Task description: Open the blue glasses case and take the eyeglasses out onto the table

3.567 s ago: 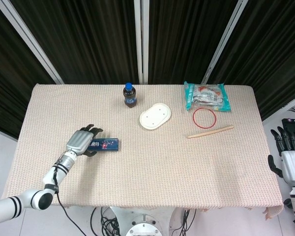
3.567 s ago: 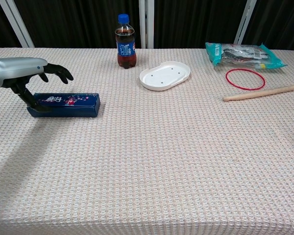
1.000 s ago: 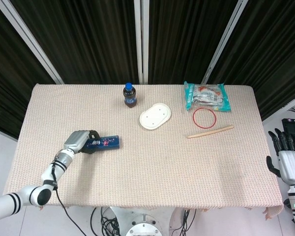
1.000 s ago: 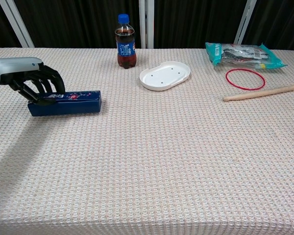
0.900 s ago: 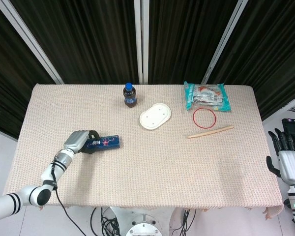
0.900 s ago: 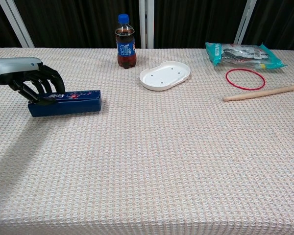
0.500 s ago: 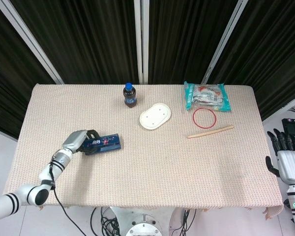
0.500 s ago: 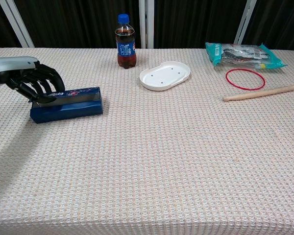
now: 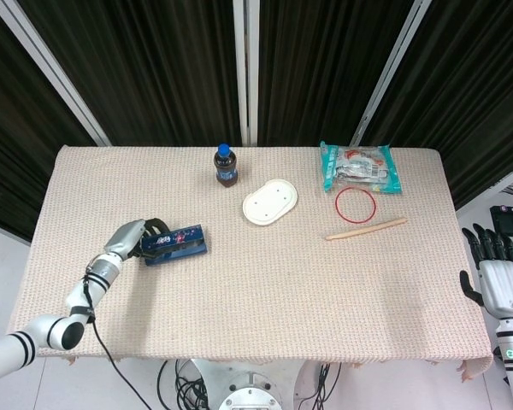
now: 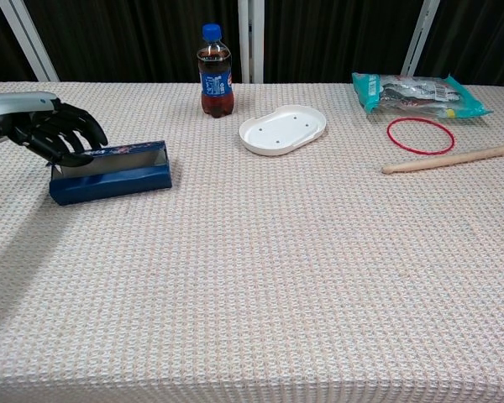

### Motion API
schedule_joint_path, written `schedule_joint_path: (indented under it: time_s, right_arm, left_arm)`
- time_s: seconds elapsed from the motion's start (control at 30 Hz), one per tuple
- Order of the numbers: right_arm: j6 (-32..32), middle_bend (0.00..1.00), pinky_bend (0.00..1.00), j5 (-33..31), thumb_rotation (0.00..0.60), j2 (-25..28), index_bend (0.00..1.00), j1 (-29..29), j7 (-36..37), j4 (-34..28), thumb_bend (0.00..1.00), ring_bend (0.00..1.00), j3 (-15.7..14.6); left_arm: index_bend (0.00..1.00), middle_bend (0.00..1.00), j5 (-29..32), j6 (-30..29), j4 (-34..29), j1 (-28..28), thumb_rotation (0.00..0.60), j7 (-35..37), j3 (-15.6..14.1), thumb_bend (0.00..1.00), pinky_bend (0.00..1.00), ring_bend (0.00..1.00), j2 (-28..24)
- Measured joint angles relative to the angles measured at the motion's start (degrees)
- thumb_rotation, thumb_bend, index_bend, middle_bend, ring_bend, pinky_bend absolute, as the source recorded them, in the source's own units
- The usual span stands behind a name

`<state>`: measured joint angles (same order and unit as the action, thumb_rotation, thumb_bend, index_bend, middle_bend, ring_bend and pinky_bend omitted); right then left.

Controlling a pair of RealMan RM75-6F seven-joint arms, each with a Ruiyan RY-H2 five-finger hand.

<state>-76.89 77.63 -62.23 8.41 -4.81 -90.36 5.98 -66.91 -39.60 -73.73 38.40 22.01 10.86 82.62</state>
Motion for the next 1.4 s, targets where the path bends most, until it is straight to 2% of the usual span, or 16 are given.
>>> schedule_joint_path:
  time_s: [0.23, 0.63, 0.93, 1.1, 1.23, 1.4]
  right_arm:
    - [0.39, 0.0, 0.0, -0.13, 0.6, -0.1, 0.0, 0.14, -0.1, 0.12, 0.45, 0.0, -0.13]
    - [0.64, 0.0, 0.0, -0.51, 0.6, -0.23, 0.0, 0.21, -0.21, 0.33, 0.46, 0.0, -0.2]
    - [1.08, 0.0, 0.0, -0.92, 0.6, -0.49, 0.0, 0.31, 0.13, 1.09, 0.46, 0.0, -0.16]
    - [1.61, 0.0, 0.0, -0.91, 0.6, -1.03, 0.0, 0.6, 0.29, 1.66, 0.46, 0.0, -0.26]
    - [1.36, 0.0, 0.0, -0.76, 0.6, -1.1, 0.0, 0.58, 0.5, 1.83, 0.46, 0.0, -0.25]
    - [1.06, 0.0, 0.0, -0.95, 0.6, -0.89, 0.0, 0.38, 1.02, 2.16, 0.46, 0.0, -0.08]
  left_arm:
    - [0.31, 0.19, -1.83, -2.36, 1.73, -0.61, 0.6, 1.57, 0.18, 0.38, 0.32, 0.1, 1.27]
    - [0.27, 0.17, -3.12, -3.27, 5.95, -0.18, 0.6, 0.09, -0.31, 0.36, 0.22, 0.05, 3.83]
    - [0.23, 0.16, -4.38, -8.33, 3.08, -1.2, 0.6, 1.41, 0.97, 0.33, 0.21, 0.04, 2.61]
    - [0.18, 0.15, -6.24, -10.29, 1.7, -1.5, 0.6, -2.25, 0.02, 0.24, 0.19, 0.04, 2.21]
    - [0.16, 0.14, -6.58, -10.48, 2.4, -1.19, 0.6, -6.71, -0.93, 0.24, 0.18, 0.03, 3.26]
    - [0.15, 0.14, -5.43, -9.78, 4.97, -0.6, 0.6, -8.51, -1.14, 0.24, 0.18, 0.03, 5.42]
